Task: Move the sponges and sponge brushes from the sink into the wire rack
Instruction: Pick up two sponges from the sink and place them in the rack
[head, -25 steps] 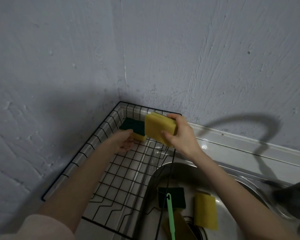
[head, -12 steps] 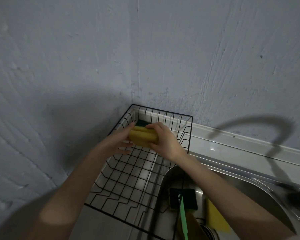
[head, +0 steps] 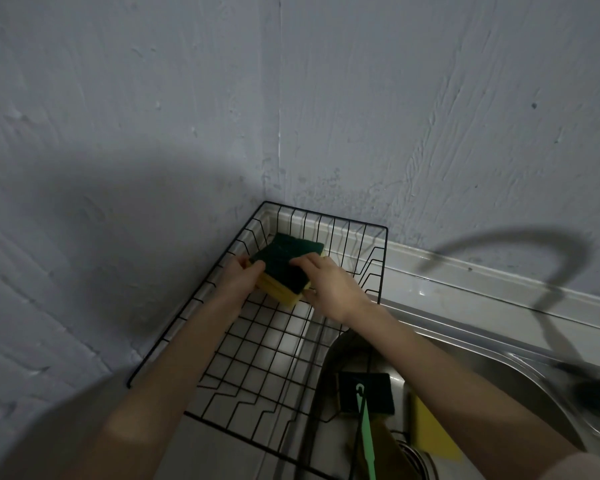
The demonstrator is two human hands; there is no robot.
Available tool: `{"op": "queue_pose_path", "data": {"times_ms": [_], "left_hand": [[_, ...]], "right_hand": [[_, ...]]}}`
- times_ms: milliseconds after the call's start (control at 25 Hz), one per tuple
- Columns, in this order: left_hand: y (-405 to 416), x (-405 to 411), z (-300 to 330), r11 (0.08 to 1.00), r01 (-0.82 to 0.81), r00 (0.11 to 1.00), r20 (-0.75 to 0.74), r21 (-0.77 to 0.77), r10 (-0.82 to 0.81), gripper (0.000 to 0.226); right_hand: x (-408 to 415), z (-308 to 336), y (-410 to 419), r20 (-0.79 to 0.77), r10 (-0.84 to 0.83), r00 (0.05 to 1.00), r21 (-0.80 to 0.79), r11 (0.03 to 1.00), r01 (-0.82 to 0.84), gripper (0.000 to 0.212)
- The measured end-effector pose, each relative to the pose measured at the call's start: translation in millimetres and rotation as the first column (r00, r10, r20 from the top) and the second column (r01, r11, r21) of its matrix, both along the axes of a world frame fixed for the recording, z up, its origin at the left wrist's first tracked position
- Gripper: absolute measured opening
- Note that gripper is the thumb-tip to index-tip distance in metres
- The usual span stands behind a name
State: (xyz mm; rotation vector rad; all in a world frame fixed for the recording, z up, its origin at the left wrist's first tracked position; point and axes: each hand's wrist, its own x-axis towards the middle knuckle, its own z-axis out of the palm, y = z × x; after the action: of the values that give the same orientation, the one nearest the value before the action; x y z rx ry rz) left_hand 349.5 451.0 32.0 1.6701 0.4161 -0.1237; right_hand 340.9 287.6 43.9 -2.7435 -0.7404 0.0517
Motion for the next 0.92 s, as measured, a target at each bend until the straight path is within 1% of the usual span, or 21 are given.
{"op": "queue_pose_path", "data": {"times_ms": [120,240,360,520,600,680,800,920], "left_hand": [[-4,-1,-8,0.998,-0.047,0.999,-0.024,-0.044,0.046,0.043],[-9,-5,-14,0.998,-0.059,0.996,-0.065,-0.019,0.058,0.043],[-13,-8,-18,0.996,-0.076,0.993,-0.089,0.036,0.079,0.043],[-15,-7,-22,0.981,-0.018,0.994,-0.101,0.194,0.038,0.049],[-16,-6,-21,0.977,0.000,0.996,-0.086,0.212,0.018,0.049],[-17,-6,-21,0.973,-0.030,0.998,-0.048,0.230,0.042,0.048],[-19,-8,-21,0.956,-0.061,0.998,-0.005,0.287,0.065,0.047],[-19,-7,-22,0.935,-0.014,0.999,-0.033,0.353,0.027,0.048]], "right_hand": [[5,-5,1,-0.058,-0.152,0.987,0.059,0.986,0.156,0.048],[9,-10,1,-0.126,-0.188,0.974,0.119,0.972,0.203,0.038],[10,-15,4,-0.183,-0.222,0.958,0.200,0.945,0.257,0.038],[11,-18,6,-0.192,-0.202,0.960,0.260,0.933,0.249,0.040],[11,-18,6,-0.184,-0.199,0.963,0.289,0.925,0.247,0.039],[11,-18,7,-0.180,-0.168,0.969,0.325,0.920,0.220,0.037],[10,-20,10,-0.214,-0.124,0.969,0.293,0.938,0.184,0.037],[10,-20,14,-0.222,-0.112,0.969,0.239,0.957,0.165,0.038]]}}
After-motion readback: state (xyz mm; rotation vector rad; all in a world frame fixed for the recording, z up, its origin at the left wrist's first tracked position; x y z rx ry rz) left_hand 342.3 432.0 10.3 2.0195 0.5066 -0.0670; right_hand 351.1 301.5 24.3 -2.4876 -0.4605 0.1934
